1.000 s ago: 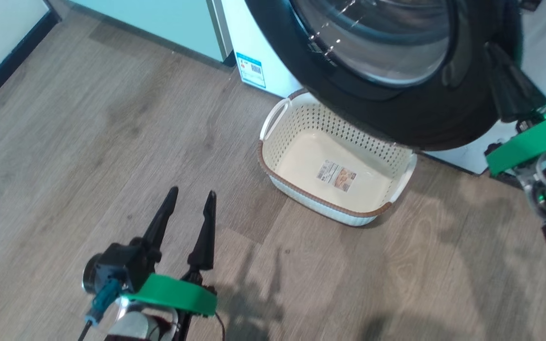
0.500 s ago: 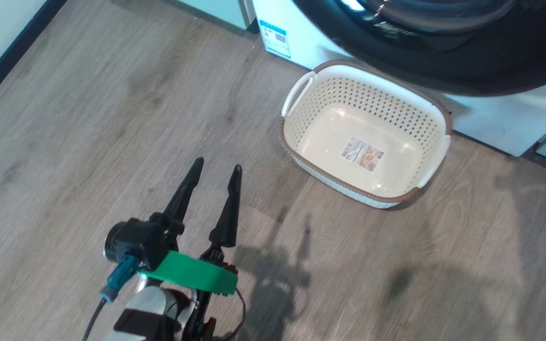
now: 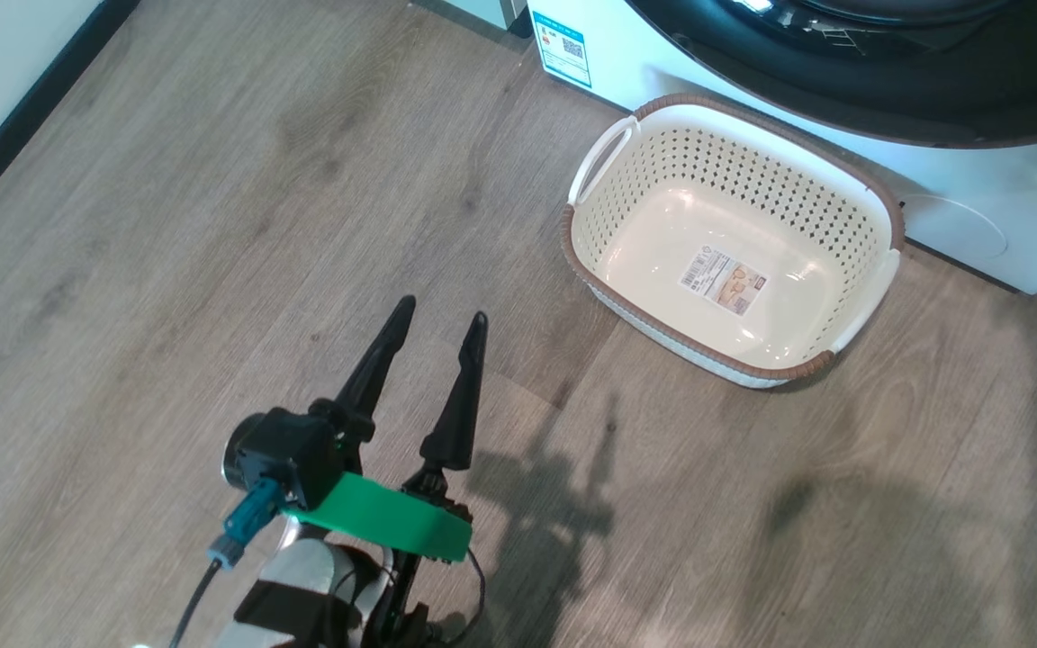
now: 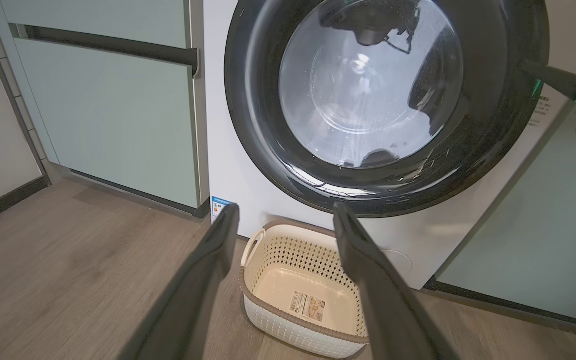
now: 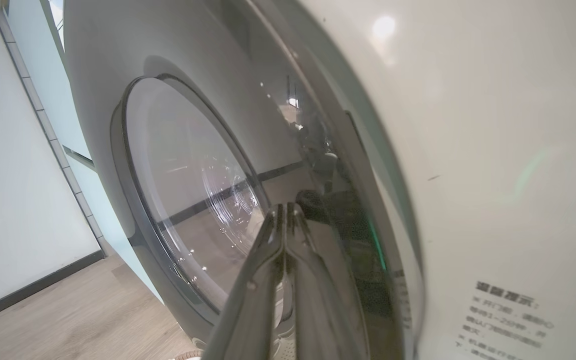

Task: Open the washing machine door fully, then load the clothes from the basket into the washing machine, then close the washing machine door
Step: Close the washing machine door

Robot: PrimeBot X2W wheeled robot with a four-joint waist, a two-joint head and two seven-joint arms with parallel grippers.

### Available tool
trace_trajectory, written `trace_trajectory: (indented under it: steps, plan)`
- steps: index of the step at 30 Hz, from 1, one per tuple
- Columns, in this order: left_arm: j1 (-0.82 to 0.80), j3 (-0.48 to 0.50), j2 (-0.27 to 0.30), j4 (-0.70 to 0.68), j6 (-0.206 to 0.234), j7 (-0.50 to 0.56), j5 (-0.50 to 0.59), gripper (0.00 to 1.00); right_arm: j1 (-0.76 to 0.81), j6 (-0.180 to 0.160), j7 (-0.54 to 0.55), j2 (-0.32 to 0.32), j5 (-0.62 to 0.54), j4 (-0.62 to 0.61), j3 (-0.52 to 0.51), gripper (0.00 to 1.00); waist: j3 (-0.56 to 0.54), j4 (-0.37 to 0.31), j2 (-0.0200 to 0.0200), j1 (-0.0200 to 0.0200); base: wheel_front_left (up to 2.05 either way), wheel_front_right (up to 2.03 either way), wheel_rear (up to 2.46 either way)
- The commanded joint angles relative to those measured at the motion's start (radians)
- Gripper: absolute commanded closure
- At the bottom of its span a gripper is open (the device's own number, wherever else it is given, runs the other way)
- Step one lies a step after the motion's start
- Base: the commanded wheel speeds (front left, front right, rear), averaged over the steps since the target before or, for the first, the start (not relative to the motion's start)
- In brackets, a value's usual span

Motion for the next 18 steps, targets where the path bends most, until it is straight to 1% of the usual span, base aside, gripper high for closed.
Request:
trace_trajectory:
  steps: [1, 5, 9, 13, 18]
  plan:
    - [-0.038, 0.028, 0.005, -0.027, 0.009, -0.006, -0.006, 0.00, -0.044, -0.004, -0.006, -0.002, -0.007, -0.018, -0.005, 1.00, 0.002, 0.000, 0.0000, 0.0000, 0.00, 0.00, 0.00]
    - [-0.042, 0.028, 0.005, -0.026, 0.012, -0.006, -0.006, 0.00, -0.043, -0.004, -0.006, 0.004, -0.011, -0.020, -0.003, 1.00, 0.001, -0.001, 0.0000, 0.0000, 0.00, 0.00, 0.00]
    - [-0.040, 0.033, 0.005, -0.022, 0.015, -0.006, -0.005, 0.00, -0.008, -0.004, -0.006, 0.017, -0.006, -0.045, 0.016, 1.00, -0.012, -0.009, 0.0000, 0.0000, 0.00, 0.00, 0.00]
    - [-0.034, 0.042, 0.005, -0.016, 0.013, -0.006, 0.003, 0.00, 0.068, -0.004, -0.006, 0.032, 0.005, -0.101, 0.042, 1.00, -0.033, -0.023, 0.0000, 0.0000, 0.00, 0.00, 0.00]
    - [-0.020, 0.061, 0.005, -0.010, 0.005, -0.006, 0.023, 0.00, 0.203, -0.004, -0.006, 0.059, 0.025, -0.203, 0.077, 1.00, -0.068, -0.058, 0.0000, 0.0000, 0.00, 0.00, 0.00]
